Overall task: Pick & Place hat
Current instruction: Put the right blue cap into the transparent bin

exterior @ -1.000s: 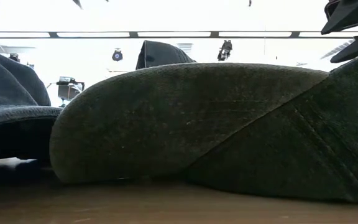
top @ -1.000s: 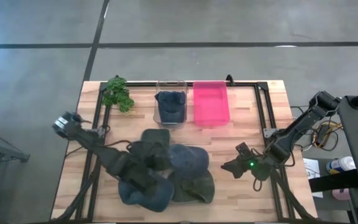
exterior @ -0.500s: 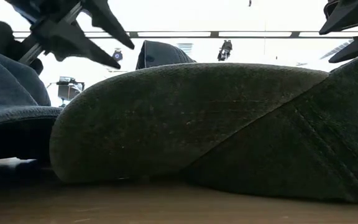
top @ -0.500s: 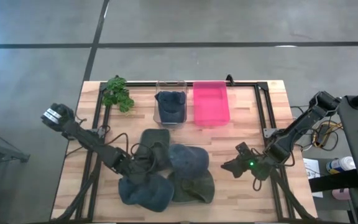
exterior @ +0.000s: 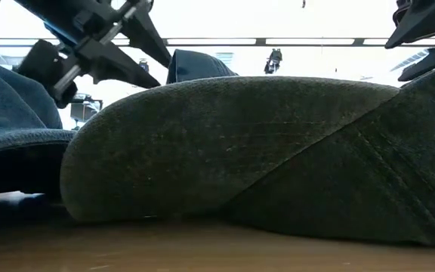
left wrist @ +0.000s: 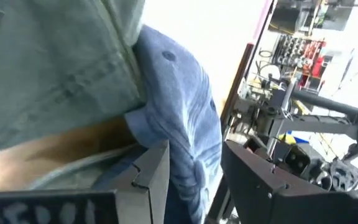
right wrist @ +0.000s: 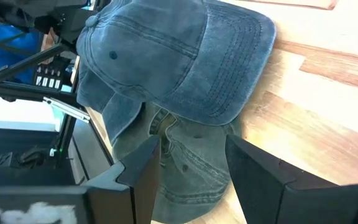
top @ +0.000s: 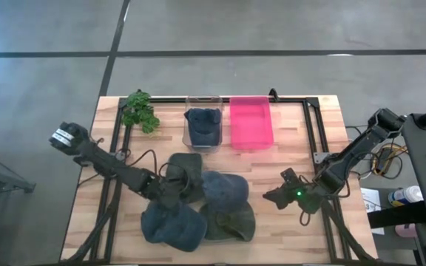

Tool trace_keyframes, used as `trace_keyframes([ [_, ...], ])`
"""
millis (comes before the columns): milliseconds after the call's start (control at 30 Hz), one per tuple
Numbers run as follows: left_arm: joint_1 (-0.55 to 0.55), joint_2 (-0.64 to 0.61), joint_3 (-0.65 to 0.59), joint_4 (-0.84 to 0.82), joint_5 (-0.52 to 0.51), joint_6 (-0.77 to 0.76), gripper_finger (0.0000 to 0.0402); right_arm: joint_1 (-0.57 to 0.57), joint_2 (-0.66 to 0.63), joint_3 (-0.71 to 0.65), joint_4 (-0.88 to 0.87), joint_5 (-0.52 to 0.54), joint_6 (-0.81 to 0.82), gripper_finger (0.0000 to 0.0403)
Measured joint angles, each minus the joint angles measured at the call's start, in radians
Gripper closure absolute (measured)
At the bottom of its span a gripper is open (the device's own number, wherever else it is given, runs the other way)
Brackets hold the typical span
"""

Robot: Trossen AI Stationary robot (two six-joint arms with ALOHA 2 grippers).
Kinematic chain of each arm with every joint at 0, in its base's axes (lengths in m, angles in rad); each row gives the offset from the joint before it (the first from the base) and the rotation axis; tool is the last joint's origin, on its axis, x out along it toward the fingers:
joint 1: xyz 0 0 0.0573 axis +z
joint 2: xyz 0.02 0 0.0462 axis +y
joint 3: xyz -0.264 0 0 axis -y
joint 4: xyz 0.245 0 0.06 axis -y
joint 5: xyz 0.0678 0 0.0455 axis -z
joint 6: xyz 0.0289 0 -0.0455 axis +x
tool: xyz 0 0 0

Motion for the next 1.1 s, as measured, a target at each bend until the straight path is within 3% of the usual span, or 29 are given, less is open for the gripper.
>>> trace_keyframes([
  [100, 0.027, 0.005, 0.006, 0.025, 0.071, 0.053, 0.0258, -0.001, 0.0, -0.002, 0.0, 0.0, 0.0, 0.0227],
  [367, 0.054, 0.079, 0.044, 0.028, 0.125, 0.041, 0.0258, -0.001, 0.0, -0.006, -0.007, -0.003, -0.01, 0.0227],
  [733, 0.064, 0.154, 0.117, 0.039, 0.1, 0.122, 0.0266, -0.001, -0.018, -0.006, -0.029, -0.03, -0.054, 0.0227],
  [1100, 0.094, 0.154, 0.129, 0.04, 0.057, 0.306, 0.0382, -0.001, -0.127, -0.006, -0.107, -0.03, -0.128, 0.0227],
])
